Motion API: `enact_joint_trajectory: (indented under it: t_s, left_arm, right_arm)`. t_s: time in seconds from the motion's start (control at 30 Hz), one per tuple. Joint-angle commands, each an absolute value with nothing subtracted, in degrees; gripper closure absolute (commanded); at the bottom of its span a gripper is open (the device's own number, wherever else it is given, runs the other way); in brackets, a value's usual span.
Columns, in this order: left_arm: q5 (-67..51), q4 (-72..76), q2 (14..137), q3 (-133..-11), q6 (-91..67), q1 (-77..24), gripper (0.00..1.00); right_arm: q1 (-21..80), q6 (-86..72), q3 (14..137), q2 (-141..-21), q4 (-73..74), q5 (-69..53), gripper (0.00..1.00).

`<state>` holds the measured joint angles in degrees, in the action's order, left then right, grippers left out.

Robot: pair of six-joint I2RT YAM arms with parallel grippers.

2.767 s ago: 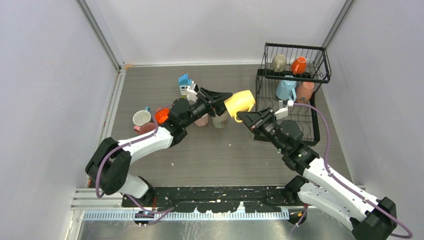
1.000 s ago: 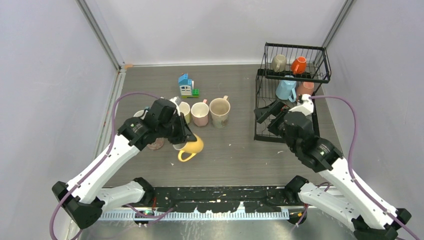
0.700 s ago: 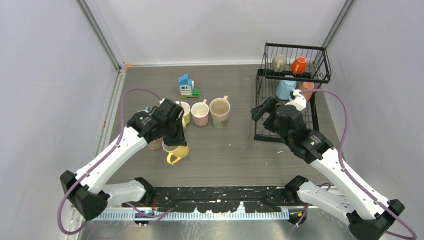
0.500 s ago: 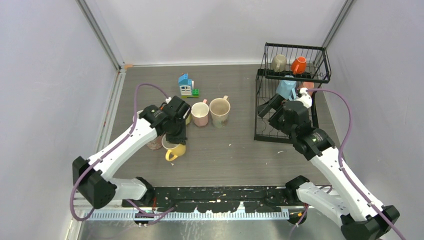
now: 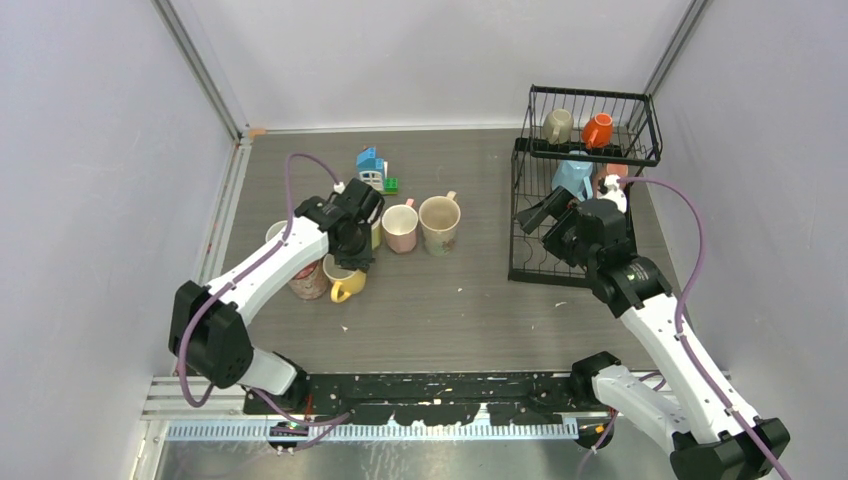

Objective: Unload the cups from the dish rack
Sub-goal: Place the cup at the center of the board.

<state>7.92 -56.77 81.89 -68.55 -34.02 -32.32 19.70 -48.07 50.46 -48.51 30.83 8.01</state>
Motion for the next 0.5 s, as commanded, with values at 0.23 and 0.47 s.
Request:
enact_joint_trajectory:
  t_s: [0.23, 0.47]
  left_arm:
    - [10.5, -49.6, 86.1, -68.5, -32.5, -30.9, 1.00]
    - [12.0, -49.5, 87.8, -67.3, -33.1, -30.8, 1.00]
  right_arm:
    - [19.1, -46.6, 49.3, -48.0, 27.2, 6.6, 0.00]
    - [19.1, -46.0, 49.0, -48.1, 26.8, 6.2, 0.00]
